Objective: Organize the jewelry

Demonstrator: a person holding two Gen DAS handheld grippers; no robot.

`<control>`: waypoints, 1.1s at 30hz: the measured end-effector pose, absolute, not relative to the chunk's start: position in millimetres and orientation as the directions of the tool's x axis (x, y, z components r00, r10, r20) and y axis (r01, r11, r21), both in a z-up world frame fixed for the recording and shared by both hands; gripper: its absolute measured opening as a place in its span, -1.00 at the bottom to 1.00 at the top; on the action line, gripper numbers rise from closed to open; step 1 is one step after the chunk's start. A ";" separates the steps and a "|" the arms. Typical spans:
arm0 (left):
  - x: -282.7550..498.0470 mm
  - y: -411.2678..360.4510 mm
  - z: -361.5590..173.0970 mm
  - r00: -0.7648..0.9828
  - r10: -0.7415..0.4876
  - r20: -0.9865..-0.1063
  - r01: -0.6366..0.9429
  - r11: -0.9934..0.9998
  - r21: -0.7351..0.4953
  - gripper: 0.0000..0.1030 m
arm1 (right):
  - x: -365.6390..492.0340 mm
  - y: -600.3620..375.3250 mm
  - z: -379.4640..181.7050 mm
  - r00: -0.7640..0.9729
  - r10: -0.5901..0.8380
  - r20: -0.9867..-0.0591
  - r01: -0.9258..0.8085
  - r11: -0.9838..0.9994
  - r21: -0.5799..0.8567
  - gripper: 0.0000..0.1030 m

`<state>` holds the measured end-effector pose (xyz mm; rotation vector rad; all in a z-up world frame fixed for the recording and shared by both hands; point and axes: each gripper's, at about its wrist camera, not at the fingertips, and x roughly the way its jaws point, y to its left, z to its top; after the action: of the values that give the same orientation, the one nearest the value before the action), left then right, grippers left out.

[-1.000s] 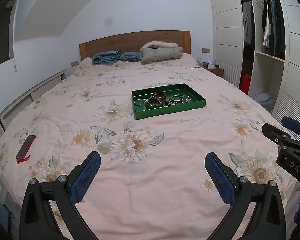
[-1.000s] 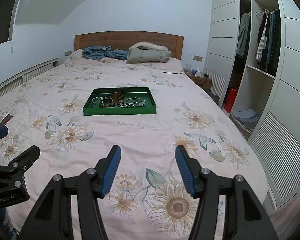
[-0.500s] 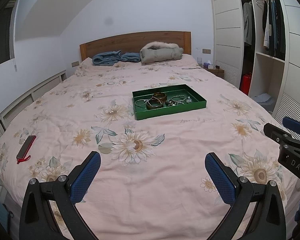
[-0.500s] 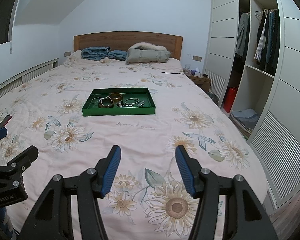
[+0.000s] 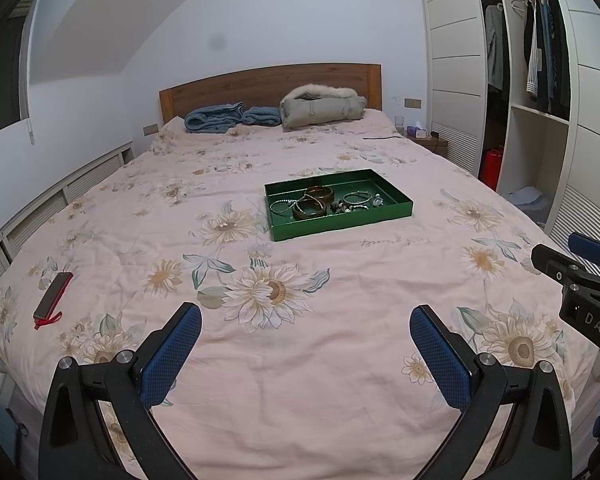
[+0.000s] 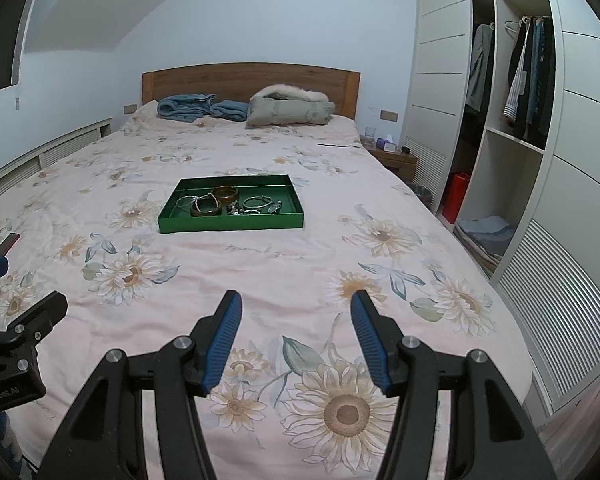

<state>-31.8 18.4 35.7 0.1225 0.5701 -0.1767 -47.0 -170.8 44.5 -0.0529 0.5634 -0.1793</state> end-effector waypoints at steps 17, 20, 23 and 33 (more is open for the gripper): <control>-31.8 18.9 35.5 0.825 -0.132 -0.549 0.201 0.977 0.068 0.99 | -46.6 -175.2 41.3 0.825 -0.192 -0.531 0.164 0.981 -0.100 0.07; -31.5 19.3 34.2 0.823 -0.133 -0.552 0.203 0.977 0.069 0.99 | -46.6 -175.8 41.0 0.825 -0.192 -0.531 0.164 0.981 -0.101 0.07; -31.3 19.8 33.4 0.823 -0.133 -0.553 0.204 0.977 0.068 0.99 | -46.4 -175.3 41.0 0.825 -0.192 -0.531 0.164 0.981 -0.100 0.07; -30.2 20.6 30.0 0.821 -0.131 -0.555 0.202 0.977 0.069 0.99 | -47.4 -177.3 39.0 0.824 -0.193 -0.532 0.165 0.981 -0.100 0.07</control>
<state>-30.2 20.6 30.0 0.1268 0.5811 -0.1776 -47.4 -177.3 39.0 -0.0499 0.5705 -0.1907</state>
